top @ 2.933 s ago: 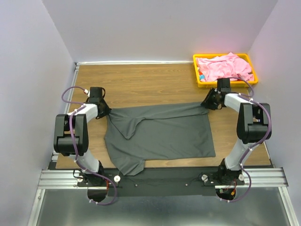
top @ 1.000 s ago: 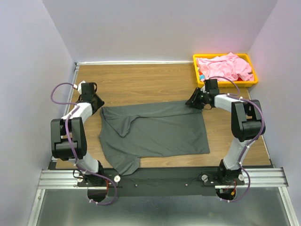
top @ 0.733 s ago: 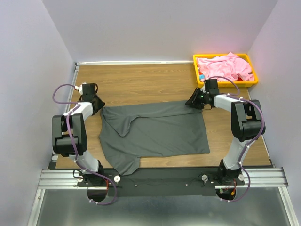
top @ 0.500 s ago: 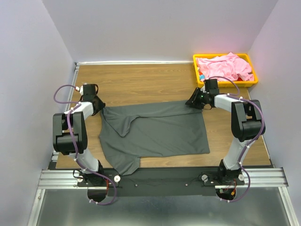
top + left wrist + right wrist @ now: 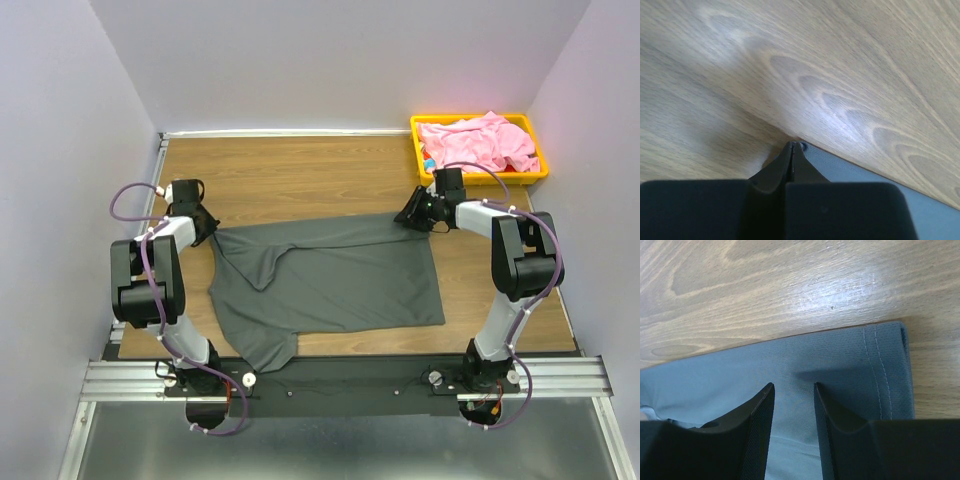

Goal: Fold and stack the t-shirts
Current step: Fold the tshirt

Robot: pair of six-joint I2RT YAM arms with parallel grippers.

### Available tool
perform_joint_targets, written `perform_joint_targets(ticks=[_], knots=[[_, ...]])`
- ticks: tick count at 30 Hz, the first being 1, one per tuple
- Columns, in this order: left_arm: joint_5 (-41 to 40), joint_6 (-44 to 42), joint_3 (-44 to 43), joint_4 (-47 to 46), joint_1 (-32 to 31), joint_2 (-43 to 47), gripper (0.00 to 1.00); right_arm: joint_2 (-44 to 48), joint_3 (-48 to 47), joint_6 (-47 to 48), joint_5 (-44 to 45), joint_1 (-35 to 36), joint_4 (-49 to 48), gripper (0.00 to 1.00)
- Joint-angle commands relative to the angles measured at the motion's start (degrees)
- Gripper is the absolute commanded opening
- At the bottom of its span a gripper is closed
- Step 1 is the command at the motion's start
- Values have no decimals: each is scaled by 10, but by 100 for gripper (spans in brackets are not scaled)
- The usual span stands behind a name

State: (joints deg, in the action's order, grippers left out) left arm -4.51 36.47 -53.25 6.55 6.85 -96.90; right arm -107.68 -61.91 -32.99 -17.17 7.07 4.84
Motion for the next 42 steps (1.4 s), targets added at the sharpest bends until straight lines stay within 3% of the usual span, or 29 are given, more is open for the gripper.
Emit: perform_joint_targets(ticks=[1,10,16,19,21,23,24,27,34,38,42], knots=[[-19,-3,-19,5,25,-4,0,-2,20,8,37,-7,3,45],[42,-17,-44,-30,26,-51,0,-17,10,8,55,-14,3,45],[82,-25,-126,-21,24,-92,0,-47,-46,38,56,-21,9,45],[75,-36,-138,-8,15,-59,13,-25,-62,43,31,-22,20,46],[50,-45,-132,4,7,-17,32,3,-62,48,22,-19,25,47],[16,-59,-120,10,-6,17,43,23,-57,52,16,-15,34,47],[-8,-66,-102,14,-24,53,50,41,-54,56,11,-13,38,48],[-71,-91,-63,36,-87,121,60,76,-44,67,9,5,53,48],[-174,-84,21,118,-268,214,70,129,7,72,-15,41,66,48],[-245,-39,54,165,-354,211,77,146,40,68,-24,61,65,50],[-276,-23,51,174,-386,158,76,147,64,65,-32,69,65,52]])
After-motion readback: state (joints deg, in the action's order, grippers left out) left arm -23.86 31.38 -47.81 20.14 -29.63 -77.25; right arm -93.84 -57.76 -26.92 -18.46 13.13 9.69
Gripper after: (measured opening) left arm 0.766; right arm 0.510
